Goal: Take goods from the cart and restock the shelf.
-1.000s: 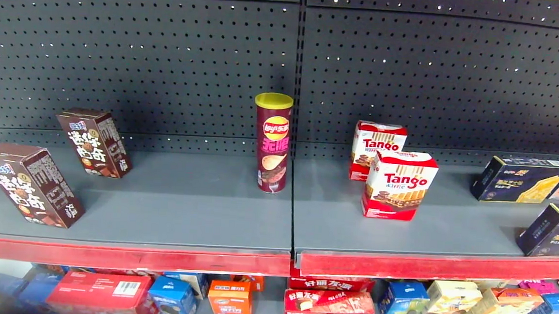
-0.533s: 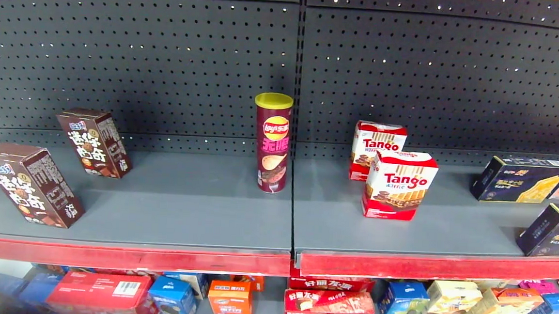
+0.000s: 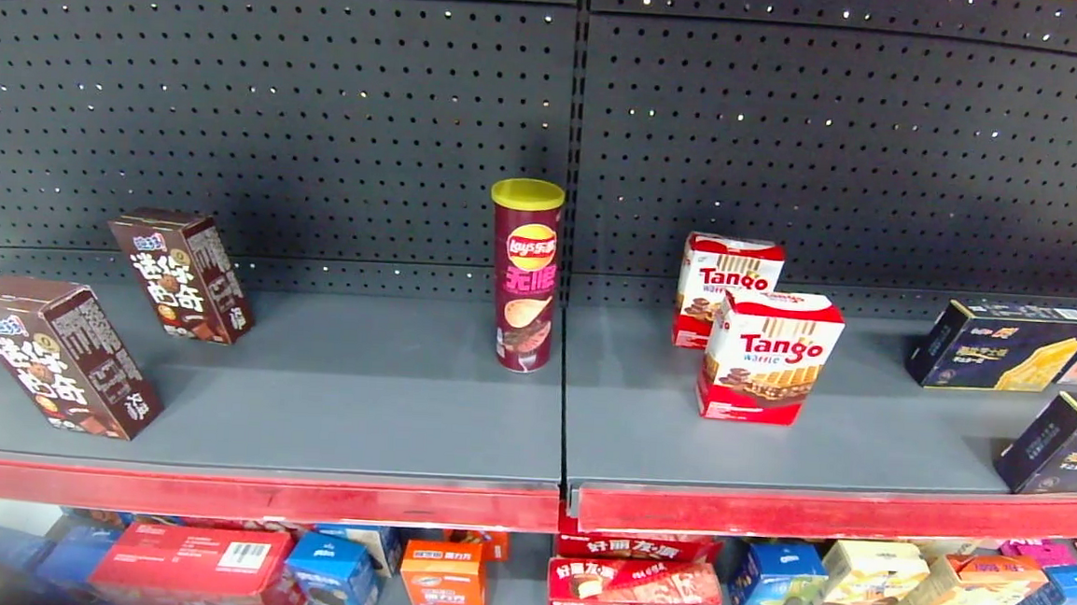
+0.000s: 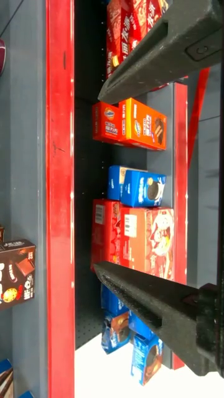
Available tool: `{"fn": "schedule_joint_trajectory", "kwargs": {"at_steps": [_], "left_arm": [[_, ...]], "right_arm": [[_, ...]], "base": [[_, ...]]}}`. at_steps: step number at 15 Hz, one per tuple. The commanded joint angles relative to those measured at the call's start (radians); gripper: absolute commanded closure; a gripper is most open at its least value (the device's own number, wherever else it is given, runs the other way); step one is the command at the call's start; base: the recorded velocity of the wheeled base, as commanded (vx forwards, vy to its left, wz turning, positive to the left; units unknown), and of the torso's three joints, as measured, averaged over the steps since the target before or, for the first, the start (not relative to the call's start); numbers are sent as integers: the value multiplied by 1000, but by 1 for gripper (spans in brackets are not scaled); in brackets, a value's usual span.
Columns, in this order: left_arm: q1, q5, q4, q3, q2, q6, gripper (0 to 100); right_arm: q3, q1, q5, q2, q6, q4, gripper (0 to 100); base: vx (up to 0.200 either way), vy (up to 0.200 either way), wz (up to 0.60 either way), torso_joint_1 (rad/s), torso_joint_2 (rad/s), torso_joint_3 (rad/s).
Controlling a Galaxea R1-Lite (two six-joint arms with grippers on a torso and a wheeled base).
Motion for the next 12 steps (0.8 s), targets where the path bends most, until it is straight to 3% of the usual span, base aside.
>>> {"fn": "schedule_joint_trajectory", "kwargs": {"at_steps": [1,12], "left_arm": [[1,0,0,0,1,-1,0],[1,0,0,0,1,-1,0]], "right_arm": [[-1,-1,0,1,-1,0,100],[2,0,0,-12,-7,0,100]], "base": [[0,0,0,0,0,0],[0,0,55,0,0,0]]}}
